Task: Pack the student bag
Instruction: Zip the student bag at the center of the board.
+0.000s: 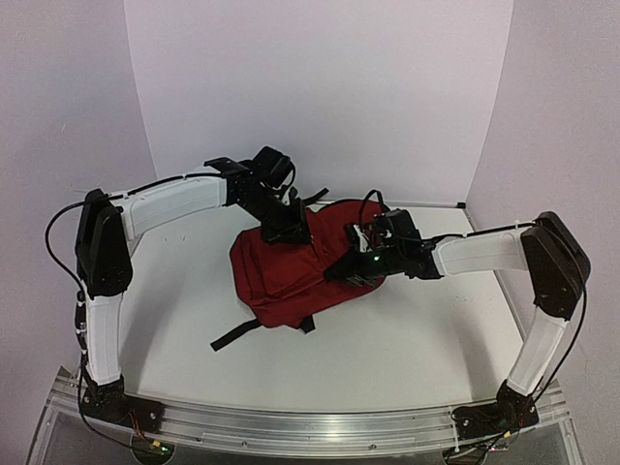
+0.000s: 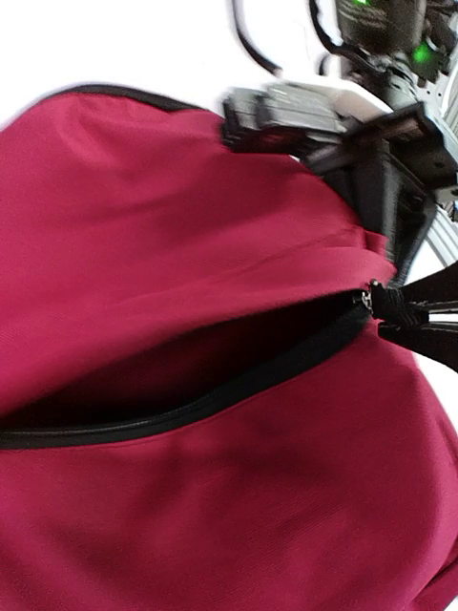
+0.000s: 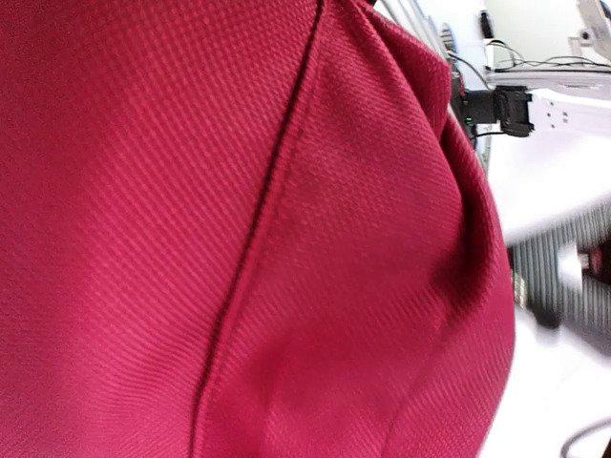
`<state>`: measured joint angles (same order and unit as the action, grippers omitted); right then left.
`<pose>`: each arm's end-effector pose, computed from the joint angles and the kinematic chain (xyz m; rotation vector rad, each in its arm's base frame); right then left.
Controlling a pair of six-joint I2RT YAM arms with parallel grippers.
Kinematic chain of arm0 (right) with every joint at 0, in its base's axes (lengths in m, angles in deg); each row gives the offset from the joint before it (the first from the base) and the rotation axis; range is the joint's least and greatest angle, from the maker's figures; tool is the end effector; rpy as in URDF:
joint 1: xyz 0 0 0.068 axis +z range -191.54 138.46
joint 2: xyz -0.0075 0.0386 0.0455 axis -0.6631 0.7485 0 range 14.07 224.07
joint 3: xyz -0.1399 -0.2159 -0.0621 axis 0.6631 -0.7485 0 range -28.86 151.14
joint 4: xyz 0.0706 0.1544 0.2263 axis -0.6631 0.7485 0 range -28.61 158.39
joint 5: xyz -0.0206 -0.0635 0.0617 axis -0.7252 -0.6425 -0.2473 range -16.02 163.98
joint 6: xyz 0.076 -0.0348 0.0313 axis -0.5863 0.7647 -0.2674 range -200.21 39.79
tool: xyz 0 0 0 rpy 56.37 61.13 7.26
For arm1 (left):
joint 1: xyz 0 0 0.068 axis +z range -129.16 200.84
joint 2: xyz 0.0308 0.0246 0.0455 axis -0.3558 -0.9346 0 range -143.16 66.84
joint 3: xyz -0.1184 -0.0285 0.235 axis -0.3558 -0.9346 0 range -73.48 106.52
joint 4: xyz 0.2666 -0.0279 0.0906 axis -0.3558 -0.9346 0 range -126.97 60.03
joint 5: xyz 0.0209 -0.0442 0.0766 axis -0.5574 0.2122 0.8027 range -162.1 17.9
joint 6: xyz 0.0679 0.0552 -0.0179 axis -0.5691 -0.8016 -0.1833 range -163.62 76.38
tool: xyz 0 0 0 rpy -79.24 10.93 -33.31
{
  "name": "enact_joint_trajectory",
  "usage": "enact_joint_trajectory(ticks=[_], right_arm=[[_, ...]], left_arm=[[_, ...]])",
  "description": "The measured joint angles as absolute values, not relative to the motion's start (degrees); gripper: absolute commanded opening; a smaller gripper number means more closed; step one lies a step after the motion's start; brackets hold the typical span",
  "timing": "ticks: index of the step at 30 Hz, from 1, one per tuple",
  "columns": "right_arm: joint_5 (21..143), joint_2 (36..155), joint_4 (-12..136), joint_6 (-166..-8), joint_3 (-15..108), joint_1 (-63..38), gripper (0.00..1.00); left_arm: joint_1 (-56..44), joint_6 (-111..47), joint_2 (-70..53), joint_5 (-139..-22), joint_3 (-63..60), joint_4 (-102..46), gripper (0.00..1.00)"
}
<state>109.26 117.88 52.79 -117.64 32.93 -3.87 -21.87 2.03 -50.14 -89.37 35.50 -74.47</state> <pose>0.3171 0.3028 0.1504 -0.4074 2.3506 1.3642 0.3520 -0.3571 0.2444 0.0706 2.7245 -0.9404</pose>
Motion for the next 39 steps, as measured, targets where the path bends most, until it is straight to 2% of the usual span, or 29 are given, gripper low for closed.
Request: enact_joint_trajectory(ticks=[9, 16, 26, 27, 28, 31, 33, 36, 39], right_arm=[[104.6, 115.6, 56.0, -110.3, 29.9, -4.1, 0.00], [101.9, 112.8, 59.5, -106.4, 28.2, -4.2, 0.00], [100.7, 109.5, 60.0, -102.9, 26.7, -4.6, 0.00], [101.2, 109.5, 60.2, -102.7, 26.7, -4.7, 0.03], [101.9, 109.5, 60.4, -102.4, 26.8, -4.7, 0.12], [104.9, 109.8, 64.2, -101.3, 28.9, -5.1, 0.50], [106.9, 109.9, 70.0, -98.8, 31.7, -5.3, 0.67], [108.4, 109.8, 79.0, -93.0, 37.9, -6.0, 0.79], [109.5, 109.5, 87.7, -85.0, 45.6, -8.6, 0.88]], left_arm=[[-16.0, -3.3, -59.3, -90.2, 45.8, -76.1, 0.00], [-9.8, -5.9, -62.2, -89.9, 49.2, -74.6, 0.00], [-7.4, -7.8, -68.7, -96.1, 55.8, -75.7, 0.01], [-7.4, -7.8, -69.3, -96.6, 56.5, -75.8, 0.07], [-7.3, -7.9, -69.8, -97.1, 57.3, -76.4, 0.16], [-6.9, -8.4, -70.2, -96.2, 58.2, -77.3, 0.44], [-5.8, -8.7, -69.2, -94.2, 57.2, -76.7, 0.57], [-3.5, -8.5, -62.2, -90.8, 47.2, -75.5, 0.73], [-2.2, -6.7, -50.6, -87.3, 33.3, -74.4, 0.84]])
